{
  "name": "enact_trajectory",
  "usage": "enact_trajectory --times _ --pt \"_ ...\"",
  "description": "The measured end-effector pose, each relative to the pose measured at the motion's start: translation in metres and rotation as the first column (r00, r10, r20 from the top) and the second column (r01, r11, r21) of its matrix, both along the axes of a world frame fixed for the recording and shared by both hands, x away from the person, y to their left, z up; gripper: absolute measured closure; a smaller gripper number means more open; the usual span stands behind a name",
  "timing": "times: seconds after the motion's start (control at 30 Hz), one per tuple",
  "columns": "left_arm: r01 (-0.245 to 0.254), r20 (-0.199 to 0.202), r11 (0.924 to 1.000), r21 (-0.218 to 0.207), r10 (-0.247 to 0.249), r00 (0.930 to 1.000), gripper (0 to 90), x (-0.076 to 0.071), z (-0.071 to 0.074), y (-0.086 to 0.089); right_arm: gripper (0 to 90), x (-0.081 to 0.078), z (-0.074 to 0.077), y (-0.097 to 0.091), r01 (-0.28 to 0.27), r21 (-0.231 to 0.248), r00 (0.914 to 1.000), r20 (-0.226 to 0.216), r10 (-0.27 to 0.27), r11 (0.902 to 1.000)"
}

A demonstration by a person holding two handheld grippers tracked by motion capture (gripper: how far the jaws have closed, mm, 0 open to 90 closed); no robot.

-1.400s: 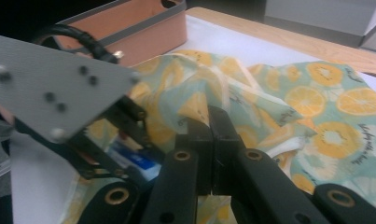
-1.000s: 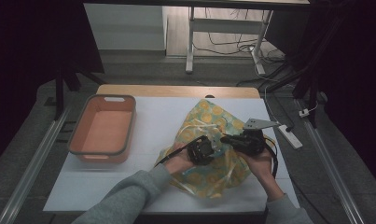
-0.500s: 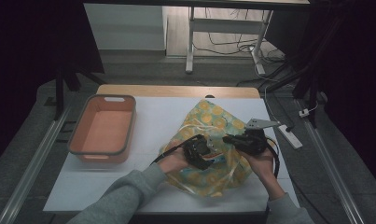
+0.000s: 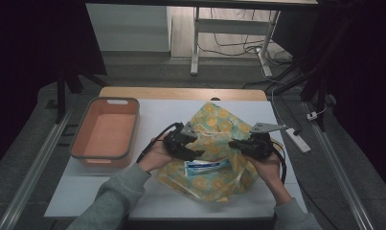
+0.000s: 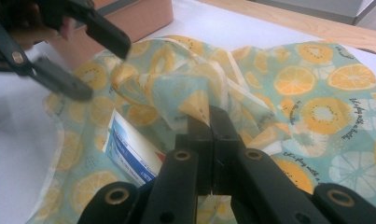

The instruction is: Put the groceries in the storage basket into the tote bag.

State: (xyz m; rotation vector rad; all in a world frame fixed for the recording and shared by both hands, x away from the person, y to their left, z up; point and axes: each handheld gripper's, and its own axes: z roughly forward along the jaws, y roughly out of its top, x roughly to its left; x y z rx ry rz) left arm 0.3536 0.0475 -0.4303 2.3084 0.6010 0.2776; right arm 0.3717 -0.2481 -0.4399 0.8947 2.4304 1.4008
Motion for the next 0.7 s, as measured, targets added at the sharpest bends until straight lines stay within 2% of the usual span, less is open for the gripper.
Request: enact_trajectory --times 0.2,0.47,0.7 --pt "-0.059 -0.026 0.9970 -0.049 0.058 0.9980 41.2 -0.007 0.001 0.035 88.7 -0.001 0.001 -0.002 0.001 -0.003 1.0000 0.002 -0.001 1.0000" --pt "-0.146 -0.058 0.9869 -0.069 0.142 0.9882 40.7 -0.012 -0.003 0.072 88.7 0.000 0.001 -0.009 0.010 -0.010 0.9999 0.008 -0.010 0.9999" --pt "-0.193 -0.074 0.9781 -0.077 0.188 0.9794 40.2 -0.013 -0.006 0.093 88.7 0.001 0.001 -0.010 0.015 -0.015 0.9998 0.009 -0.015 0.9998"
